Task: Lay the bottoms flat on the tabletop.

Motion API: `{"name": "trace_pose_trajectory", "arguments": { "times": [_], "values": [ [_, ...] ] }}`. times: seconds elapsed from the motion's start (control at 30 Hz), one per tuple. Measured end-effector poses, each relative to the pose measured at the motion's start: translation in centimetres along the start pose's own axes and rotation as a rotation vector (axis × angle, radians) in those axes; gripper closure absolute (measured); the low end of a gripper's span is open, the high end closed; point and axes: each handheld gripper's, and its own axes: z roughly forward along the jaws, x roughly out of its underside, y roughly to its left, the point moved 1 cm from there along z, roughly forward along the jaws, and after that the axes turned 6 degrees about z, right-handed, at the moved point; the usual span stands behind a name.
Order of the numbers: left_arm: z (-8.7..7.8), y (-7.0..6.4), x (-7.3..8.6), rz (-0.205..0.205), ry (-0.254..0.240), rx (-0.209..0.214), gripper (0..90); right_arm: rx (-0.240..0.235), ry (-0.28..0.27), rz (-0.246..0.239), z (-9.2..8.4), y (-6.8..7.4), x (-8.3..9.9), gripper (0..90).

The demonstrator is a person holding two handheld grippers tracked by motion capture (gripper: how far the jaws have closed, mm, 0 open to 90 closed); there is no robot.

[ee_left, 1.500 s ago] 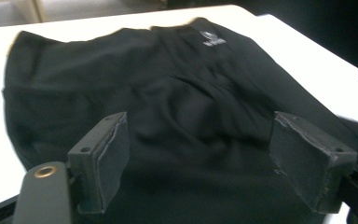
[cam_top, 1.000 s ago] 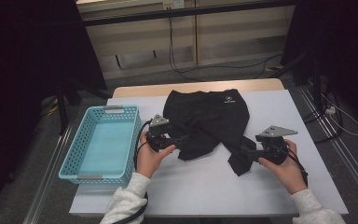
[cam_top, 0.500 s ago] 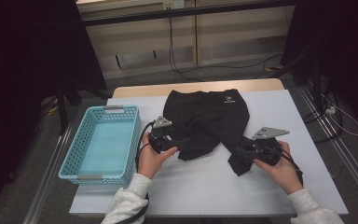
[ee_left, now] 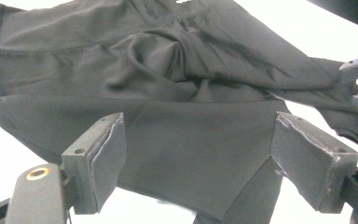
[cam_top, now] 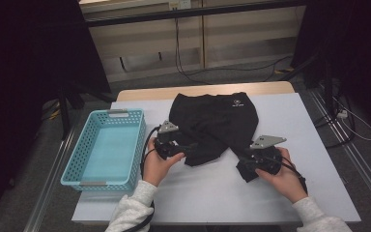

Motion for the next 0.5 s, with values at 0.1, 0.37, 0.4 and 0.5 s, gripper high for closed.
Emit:
{"name": "trace_pose_trajectory", "arguments": {
  "times": [0.1,0.37,0.4,0.5],
  "values": [
    [0.0,0.1,0.1,0.001,0.003,-0.005,18.9,0.010,0.050,0.006,1.0,-0.3,0.5,64.6],
    [0.1,-0.2,0.1,0.007,0.008,0.009,19.1,-0.008,0.079,-0.050,1.5,-0.3,0.9,87.5],
    [0.1,-0.2,0.1,0.008,0.006,0.007,19.1,-0.011,0.078,-0.046,1.5,-0.4,0.9,88.4],
    [0.1,-0.2,0.1,0.015,0.006,0.010,19.3,-0.030,0.082,-0.054,1.2,-0.2,0.7,89.2]
  ]
}}
